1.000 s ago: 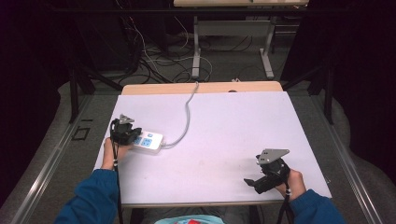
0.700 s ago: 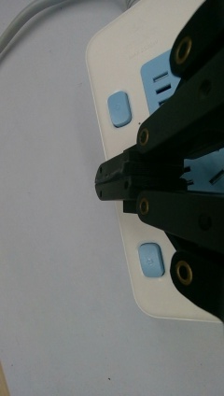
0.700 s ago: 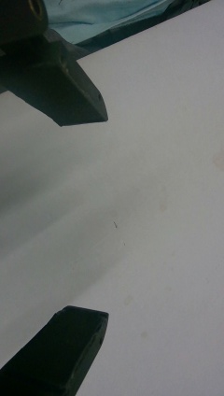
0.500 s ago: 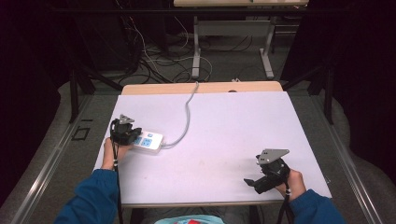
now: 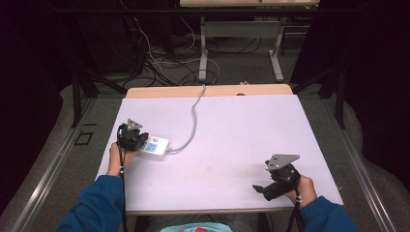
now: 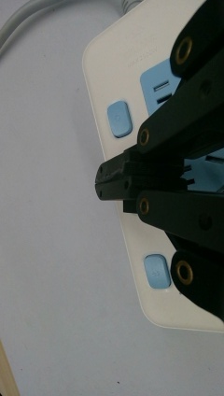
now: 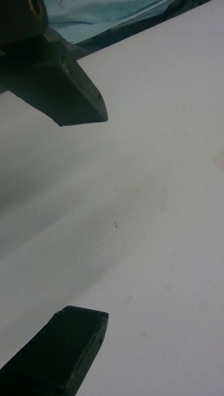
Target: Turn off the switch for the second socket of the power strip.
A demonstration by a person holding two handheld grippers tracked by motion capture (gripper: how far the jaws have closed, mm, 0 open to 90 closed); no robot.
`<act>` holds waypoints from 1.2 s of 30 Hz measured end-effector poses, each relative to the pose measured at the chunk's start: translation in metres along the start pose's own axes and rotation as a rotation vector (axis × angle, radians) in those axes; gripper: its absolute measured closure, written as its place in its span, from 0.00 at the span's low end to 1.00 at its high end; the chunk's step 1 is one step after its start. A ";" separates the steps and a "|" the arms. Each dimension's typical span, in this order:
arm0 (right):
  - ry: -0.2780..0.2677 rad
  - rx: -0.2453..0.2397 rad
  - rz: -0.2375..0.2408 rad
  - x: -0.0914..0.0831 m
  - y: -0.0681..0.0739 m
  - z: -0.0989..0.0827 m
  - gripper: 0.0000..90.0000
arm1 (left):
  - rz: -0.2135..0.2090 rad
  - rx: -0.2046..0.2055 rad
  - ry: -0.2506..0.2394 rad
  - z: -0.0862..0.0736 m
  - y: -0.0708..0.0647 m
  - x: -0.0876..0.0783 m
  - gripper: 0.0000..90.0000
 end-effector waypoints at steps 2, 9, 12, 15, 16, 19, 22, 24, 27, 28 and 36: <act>0.006 0.003 -0.002 0.000 0.000 0.000 0.05 | -0.019 -0.024 -0.013 0.000 0.001 0.000 1.00; 0.005 0.007 -0.003 0.000 0.000 0.000 0.05 | -0.103 -0.092 -0.025 -0.002 0.004 0.000 1.00; 0.001 -0.003 -0.001 0.000 0.000 0.000 0.05 | -0.098 -0.104 -0.041 -0.001 0.004 0.001 1.00; -0.005 -0.002 -0.005 0.001 0.000 0.001 0.05 | -0.096 -0.084 -0.020 -0.002 0.003 0.000 1.00; -0.005 -0.002 -0.006 0.001 0.000 0.001 0.05 | -0.095 -0.085 -0.021 -0.002 0.003 0.000 1.00; -0.005 -0.001 -0.006 0.001 0.000 0.001 0.05 | -0.094 -0.079 -0.020 -0.002 0.003 0.000 1.00; -0.004 0.000 -0.007 0.001 0.000 0.001 0.05 | -0.089 -0.076 -0.022 -0.002 0.004 0.000 1.00; 0.005 0.008 -0.002 0.000 0.001 0.000 0.05 | -0.078 -0.082 -0.036 -0.001 0.004 0.001 1.00; 0.005 0.006 -0.004 0.000 0.000 0.000 0.05 | -0.079 -0.077 -0.021 -0.002 0.003 0.000 1.00; 0.005 0.006 -0.003 0.001 0.001 0.000 0.05 | -0.077 -0.069 -0.018 -0.002 0.004 0.000 1.00; 0.006 0.009 -0.002 0.000 0.001 0.000 0.05 | -0.062 -0.070 -0.033 0.000 0.003 0.001 1.00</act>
Point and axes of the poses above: each handheld gripper's, and its own axes: x roughly forward along the jaws, z roughly out of its top, y roughly to its left, the point moved 9 cm from there along x, roughly forward along the jaws, and after that the axes turned 9 degrees about y, right-handed, at the moved point
